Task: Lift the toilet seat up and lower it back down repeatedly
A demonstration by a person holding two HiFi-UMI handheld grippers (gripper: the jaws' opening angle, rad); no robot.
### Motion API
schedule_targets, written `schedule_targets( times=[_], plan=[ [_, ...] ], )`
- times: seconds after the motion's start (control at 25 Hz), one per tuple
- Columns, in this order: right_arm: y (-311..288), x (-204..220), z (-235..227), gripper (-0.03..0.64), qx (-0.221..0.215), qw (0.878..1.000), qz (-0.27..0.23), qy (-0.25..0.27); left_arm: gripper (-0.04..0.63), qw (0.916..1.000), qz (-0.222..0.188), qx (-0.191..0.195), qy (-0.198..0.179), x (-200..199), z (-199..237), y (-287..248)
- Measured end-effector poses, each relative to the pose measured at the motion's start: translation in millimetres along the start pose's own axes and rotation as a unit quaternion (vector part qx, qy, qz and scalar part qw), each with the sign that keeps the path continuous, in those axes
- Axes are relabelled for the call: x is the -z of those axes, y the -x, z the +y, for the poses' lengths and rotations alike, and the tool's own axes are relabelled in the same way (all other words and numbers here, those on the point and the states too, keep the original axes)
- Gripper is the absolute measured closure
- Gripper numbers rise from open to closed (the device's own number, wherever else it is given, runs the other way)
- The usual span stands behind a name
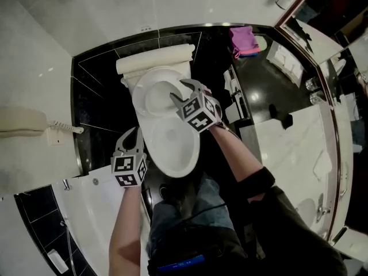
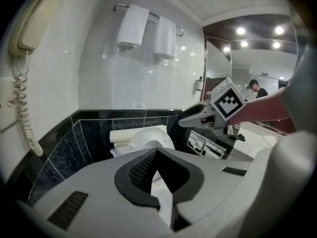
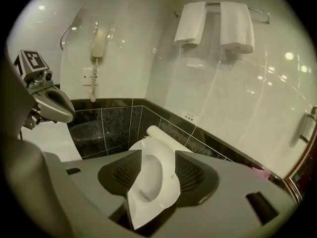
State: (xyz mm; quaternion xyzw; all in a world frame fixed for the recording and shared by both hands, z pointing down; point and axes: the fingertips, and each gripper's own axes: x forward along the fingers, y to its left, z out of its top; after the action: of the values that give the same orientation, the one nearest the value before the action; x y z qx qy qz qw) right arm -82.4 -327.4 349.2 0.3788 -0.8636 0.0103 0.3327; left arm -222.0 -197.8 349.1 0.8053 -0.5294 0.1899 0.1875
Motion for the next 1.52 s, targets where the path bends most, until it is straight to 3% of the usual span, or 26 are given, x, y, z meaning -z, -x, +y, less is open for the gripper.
schedule_targets(
  times=[0.16,0.44,0.72,0.92,1.0,1.52],
  plan=[
    [-55.7,15.5,-24.0,0.387,-0.032,0.998,0.01,0.05,0.611,0.9991,0.023,-0.026,0.026,12.5,-3.0,-42.2],
    [-123.1,30.6,-47.1,0.405,-0.075,0.99,0.022,0.118,0.61,0.9974,0.042,-0.039,0.043,20.5,-9.2,-114.9],
    [-160.1,34.6,-43.6,0.44,-0.108,0.971,0.026,0.212,0.611,0.9958,0.049,-0.048,0.06,24.9,-8.4,-151.3],
    [-172.6,34.0,-37.0,0.491,-0.106,0.956,0.024,0.272,0.611,0.9947,0.053,-0.054,0.07,32.8,-6.4,-159.4],
    [-174.9,33.9,-38.3,0.519,-0.095,0.954,0.026,0.283,0.611,0.9944,0.054,-0.056,0.071,35.1,-6.2,-158.2],
    [-162.1,32.8,-32.1,0.526,-0.074,0.955,0.034,0.285,0.61,0.9937,0.062,-0.057,0.074,53.0,-3.7,-130.8]
  ],
)
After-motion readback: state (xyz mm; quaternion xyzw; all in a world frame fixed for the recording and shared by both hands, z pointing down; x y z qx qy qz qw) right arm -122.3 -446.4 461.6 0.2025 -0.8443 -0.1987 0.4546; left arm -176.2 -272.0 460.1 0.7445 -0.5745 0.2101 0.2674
